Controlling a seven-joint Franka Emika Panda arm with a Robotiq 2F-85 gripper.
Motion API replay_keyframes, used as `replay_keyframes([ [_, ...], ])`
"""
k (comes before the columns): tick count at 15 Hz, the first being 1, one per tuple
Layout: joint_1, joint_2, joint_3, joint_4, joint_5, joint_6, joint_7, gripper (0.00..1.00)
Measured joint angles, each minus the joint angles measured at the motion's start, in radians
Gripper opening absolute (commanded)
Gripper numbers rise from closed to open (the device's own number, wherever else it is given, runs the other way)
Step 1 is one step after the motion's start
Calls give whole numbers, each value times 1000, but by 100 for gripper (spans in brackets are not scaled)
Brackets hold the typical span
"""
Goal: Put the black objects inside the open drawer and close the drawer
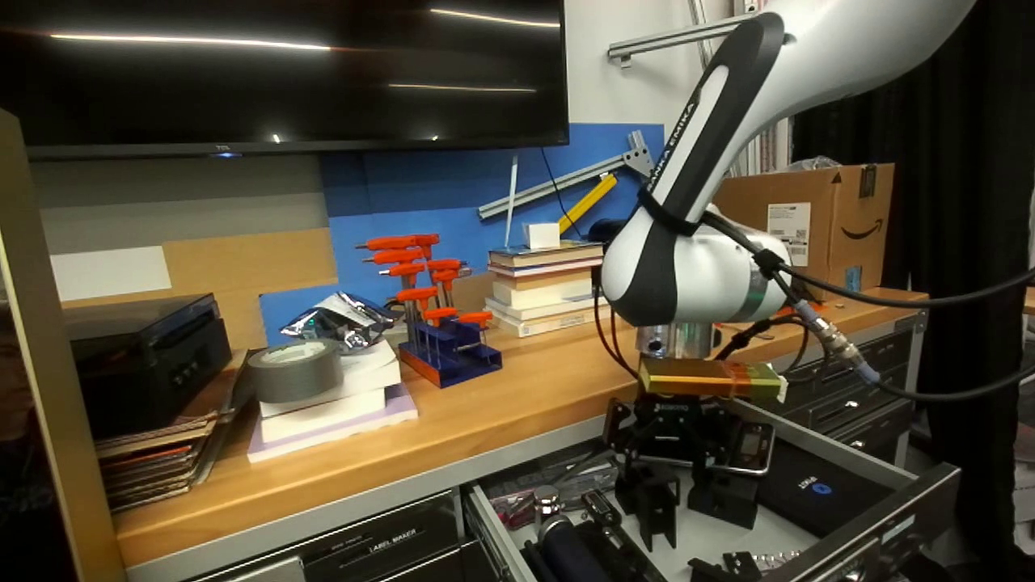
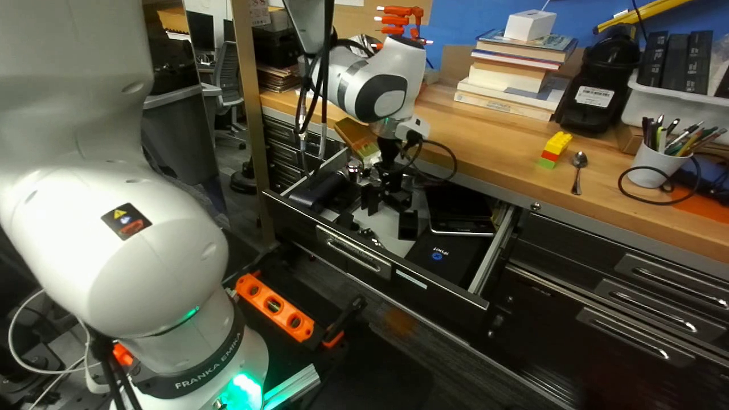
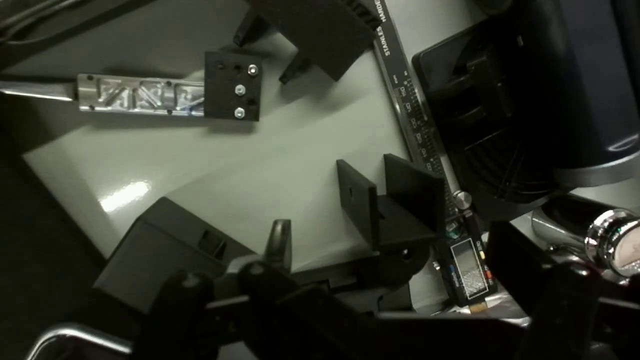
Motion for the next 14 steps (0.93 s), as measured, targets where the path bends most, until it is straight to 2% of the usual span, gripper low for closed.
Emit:
replay_keyframes([
  [2, 45, -23, -15, 0, -132, -28, 105, 100],
  [4, 73, -44, -16, 0, -213, -59, 169, 100],
  [9, 108, -62, -13, 1, -337, -147, 245, 100],
  [14, 136, -45, -8, 1, -438, -185, 309, 100],
])
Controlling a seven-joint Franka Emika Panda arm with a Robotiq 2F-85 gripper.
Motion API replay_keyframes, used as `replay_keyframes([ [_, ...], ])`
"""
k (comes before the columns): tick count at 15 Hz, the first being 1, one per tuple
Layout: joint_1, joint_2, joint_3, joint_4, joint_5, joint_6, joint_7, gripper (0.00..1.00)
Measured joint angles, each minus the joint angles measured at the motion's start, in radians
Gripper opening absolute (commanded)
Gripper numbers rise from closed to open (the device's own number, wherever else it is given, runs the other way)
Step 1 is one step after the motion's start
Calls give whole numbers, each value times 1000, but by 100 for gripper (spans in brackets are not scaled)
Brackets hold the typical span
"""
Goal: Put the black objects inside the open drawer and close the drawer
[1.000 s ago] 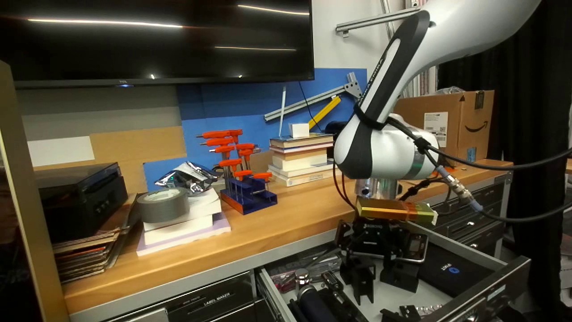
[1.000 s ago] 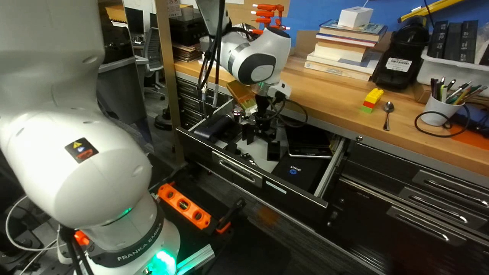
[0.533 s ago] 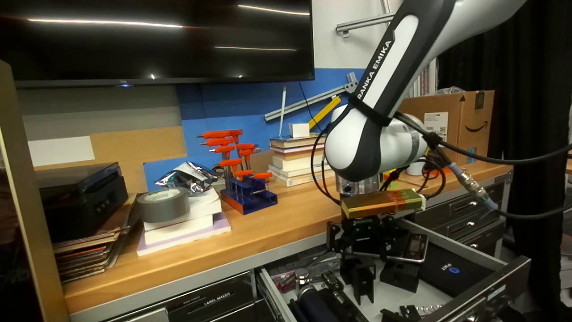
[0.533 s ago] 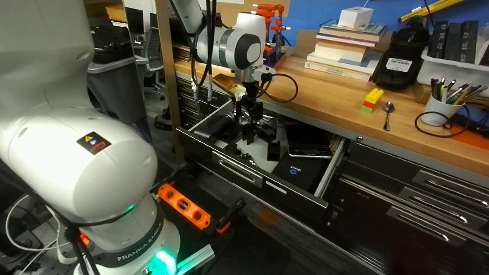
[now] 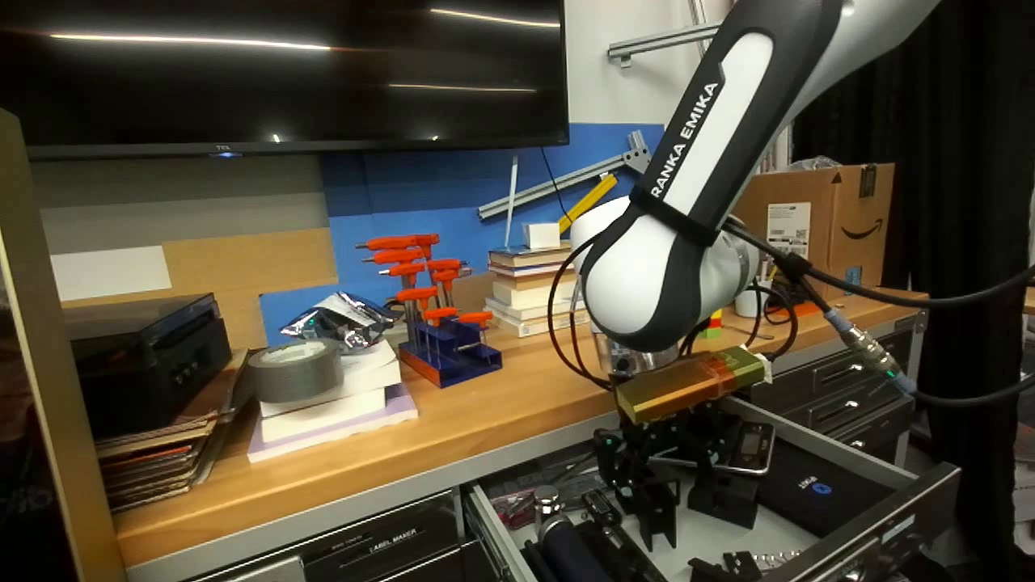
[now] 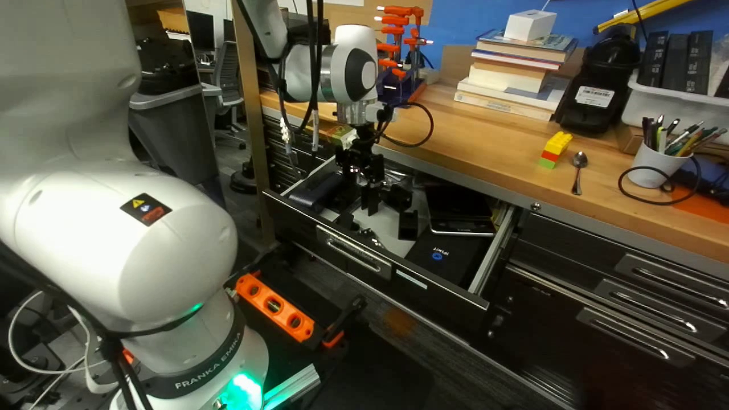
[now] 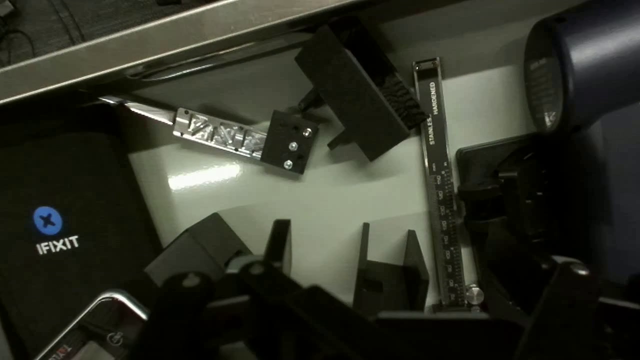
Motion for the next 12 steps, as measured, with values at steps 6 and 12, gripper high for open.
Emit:
replay_keyframes([
  [6, 30, 31, 9, 12, -31, 10, 55, 100],
  [12, 35, 60, -20, 51, -154, 33, 195, 100],
])
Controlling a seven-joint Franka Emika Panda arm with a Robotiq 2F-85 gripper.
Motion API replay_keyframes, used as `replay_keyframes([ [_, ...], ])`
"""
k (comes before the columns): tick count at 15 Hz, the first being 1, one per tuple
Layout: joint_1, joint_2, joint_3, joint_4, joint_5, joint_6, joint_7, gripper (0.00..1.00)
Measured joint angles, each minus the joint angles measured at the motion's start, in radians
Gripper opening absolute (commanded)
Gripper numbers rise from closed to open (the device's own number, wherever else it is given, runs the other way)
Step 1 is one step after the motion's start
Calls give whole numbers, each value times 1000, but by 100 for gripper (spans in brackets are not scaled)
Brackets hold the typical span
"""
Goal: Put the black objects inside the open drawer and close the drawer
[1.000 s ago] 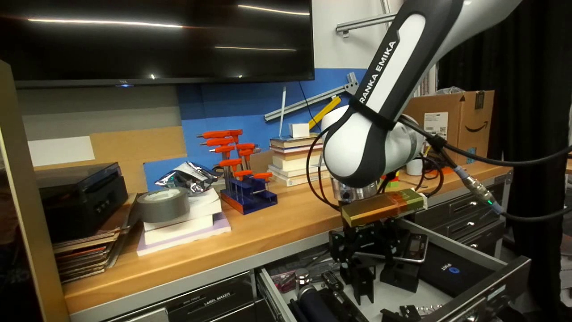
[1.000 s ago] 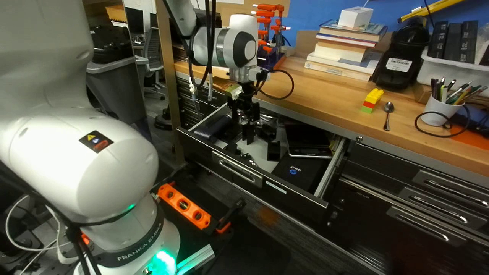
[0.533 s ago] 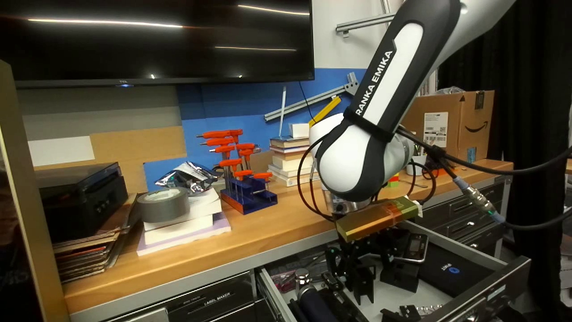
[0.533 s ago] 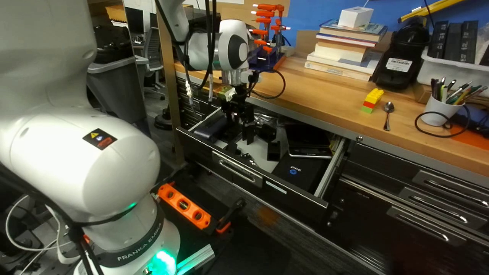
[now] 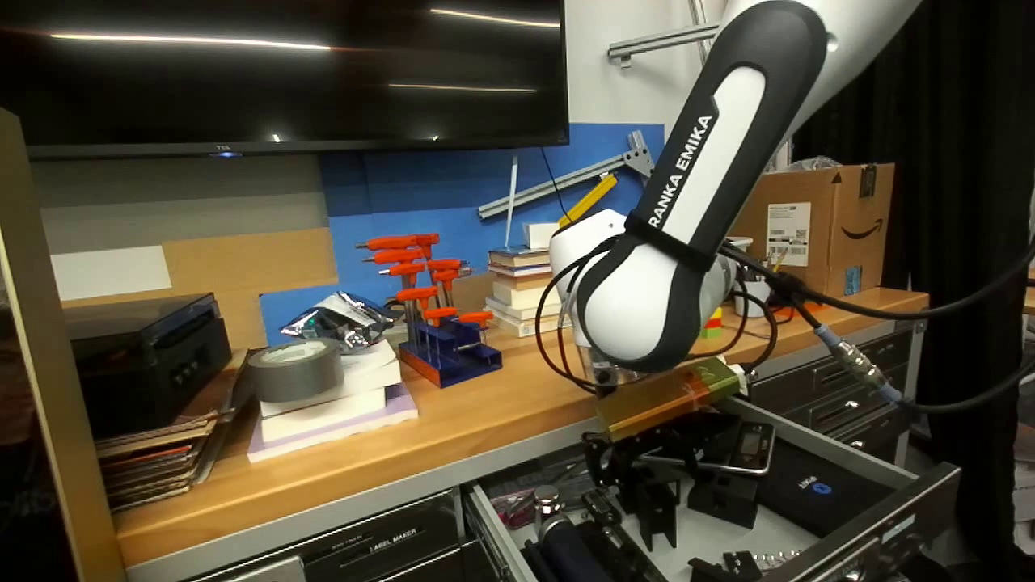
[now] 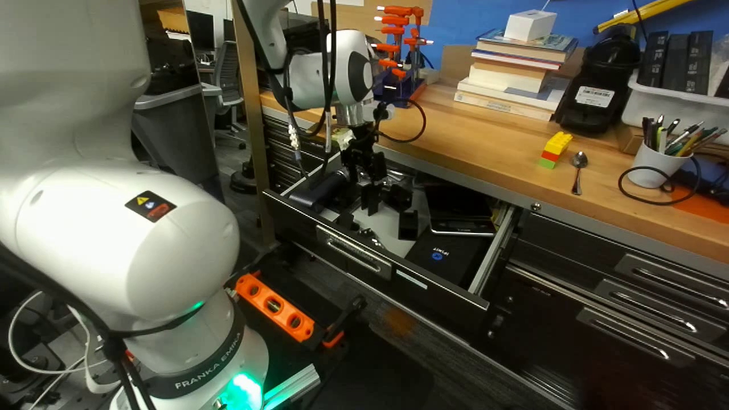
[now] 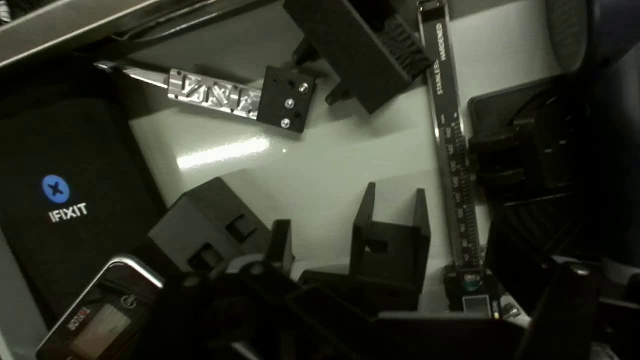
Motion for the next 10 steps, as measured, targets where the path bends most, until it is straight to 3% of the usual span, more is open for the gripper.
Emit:
replay_keyframes([
  [4, 0, 27, -33, 33, -79, 6, 81, 100],
  [10, 0, 61, -58, 44, -95, -9, 111, 100],
])
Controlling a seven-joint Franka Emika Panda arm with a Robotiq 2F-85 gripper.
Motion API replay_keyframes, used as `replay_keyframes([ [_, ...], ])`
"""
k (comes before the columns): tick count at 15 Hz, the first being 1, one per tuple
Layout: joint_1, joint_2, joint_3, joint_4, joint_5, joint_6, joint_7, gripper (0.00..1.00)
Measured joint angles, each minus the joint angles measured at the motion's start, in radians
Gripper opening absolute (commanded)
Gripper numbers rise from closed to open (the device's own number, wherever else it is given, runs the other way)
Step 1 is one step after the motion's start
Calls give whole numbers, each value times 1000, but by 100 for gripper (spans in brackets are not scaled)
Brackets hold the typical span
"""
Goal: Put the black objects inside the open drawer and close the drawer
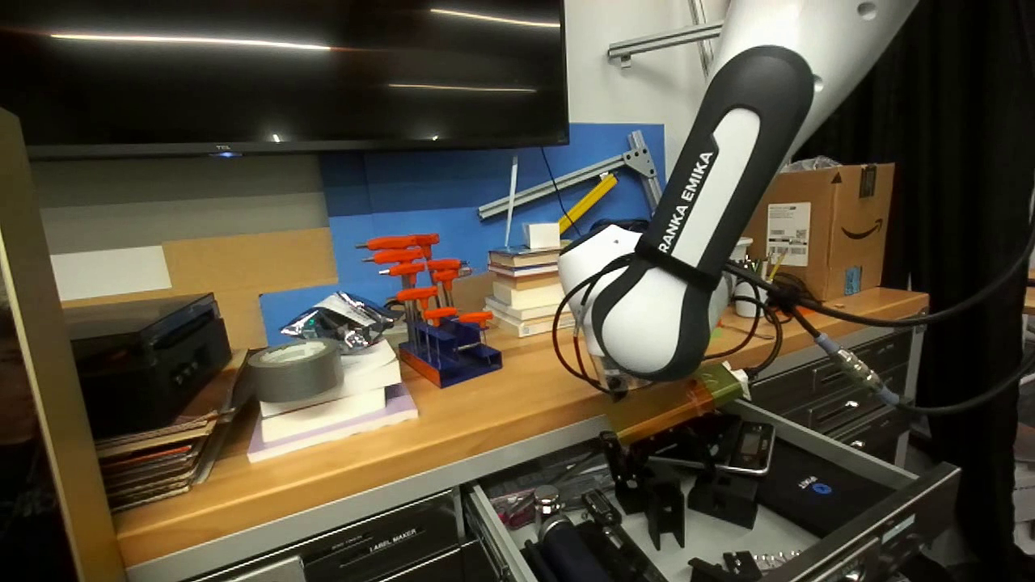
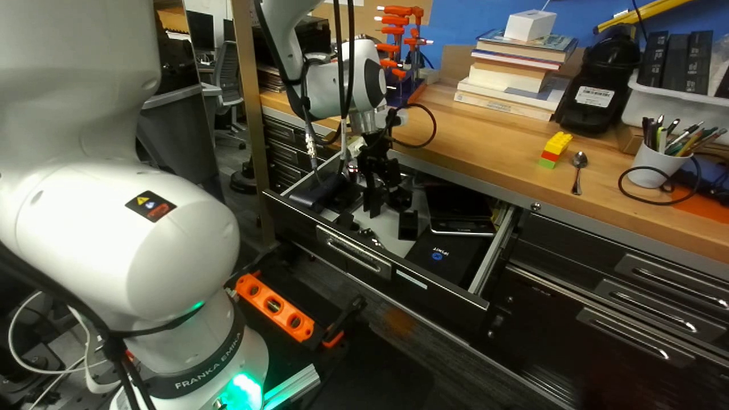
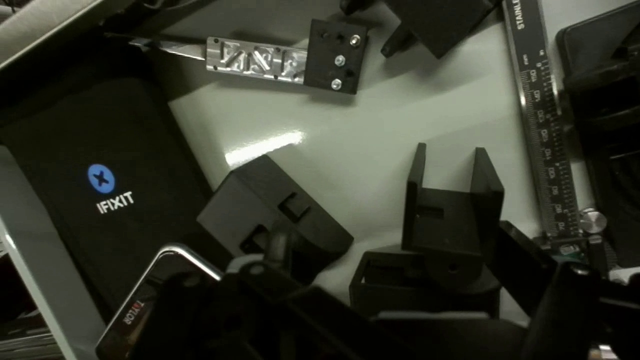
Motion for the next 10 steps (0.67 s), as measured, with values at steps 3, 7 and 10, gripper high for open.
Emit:
replay_keyframes([
  [3, 0, 0, -26, 0, -48, -21, 47, 100],
  [7, -4, -6, -75, 0, -120, -48, 132, 100],
  [10, -18, -17, -97, -2, -160, -75, 190, 100],
])
